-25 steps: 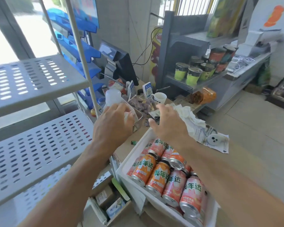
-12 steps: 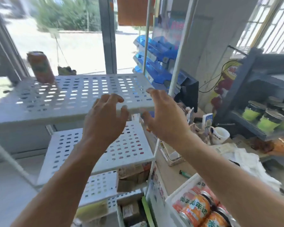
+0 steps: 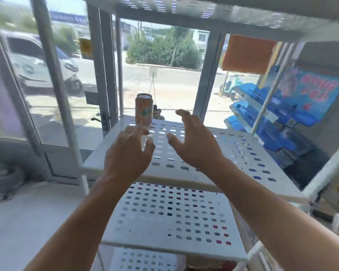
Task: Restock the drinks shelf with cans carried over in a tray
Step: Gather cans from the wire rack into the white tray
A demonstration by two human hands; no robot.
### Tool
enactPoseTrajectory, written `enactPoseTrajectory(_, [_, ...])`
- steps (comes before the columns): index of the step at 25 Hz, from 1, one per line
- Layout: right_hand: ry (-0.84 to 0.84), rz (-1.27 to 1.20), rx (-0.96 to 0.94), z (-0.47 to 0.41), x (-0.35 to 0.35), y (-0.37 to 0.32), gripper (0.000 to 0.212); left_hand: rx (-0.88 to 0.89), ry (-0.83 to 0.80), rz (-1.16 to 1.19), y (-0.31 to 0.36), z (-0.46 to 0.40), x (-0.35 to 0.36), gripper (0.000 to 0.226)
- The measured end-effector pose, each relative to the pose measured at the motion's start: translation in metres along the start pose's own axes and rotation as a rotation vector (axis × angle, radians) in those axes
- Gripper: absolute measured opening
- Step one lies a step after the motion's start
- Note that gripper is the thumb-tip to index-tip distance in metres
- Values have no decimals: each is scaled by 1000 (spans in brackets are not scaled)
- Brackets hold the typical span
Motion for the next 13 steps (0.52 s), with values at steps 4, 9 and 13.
enactPoseTrajectory(4, [-85, -32, 30, -43, 50, -14, 70, -26, 25, -1, -43, -13, -3, 26])
enactPoseTrajectory(9, [-159, -77, 92, -89, 93, -18, 75, -43, 47, 26, -65, -31, 4, 25])
enactPoseTrajectory(13, [-231, -56, 125, -126, 117, -21, 86, -49, 38, 34, -74, -45, 14, 28])
Point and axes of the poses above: each hand's wrist, its own z-axis away from the middle knuckle, its own x-axis out of the palm, y = z × x, the point moved 10 cm from there along -z, towards the middle knuckle, and after that the axes turned 12 degrees about x, right-handed, at the moved point
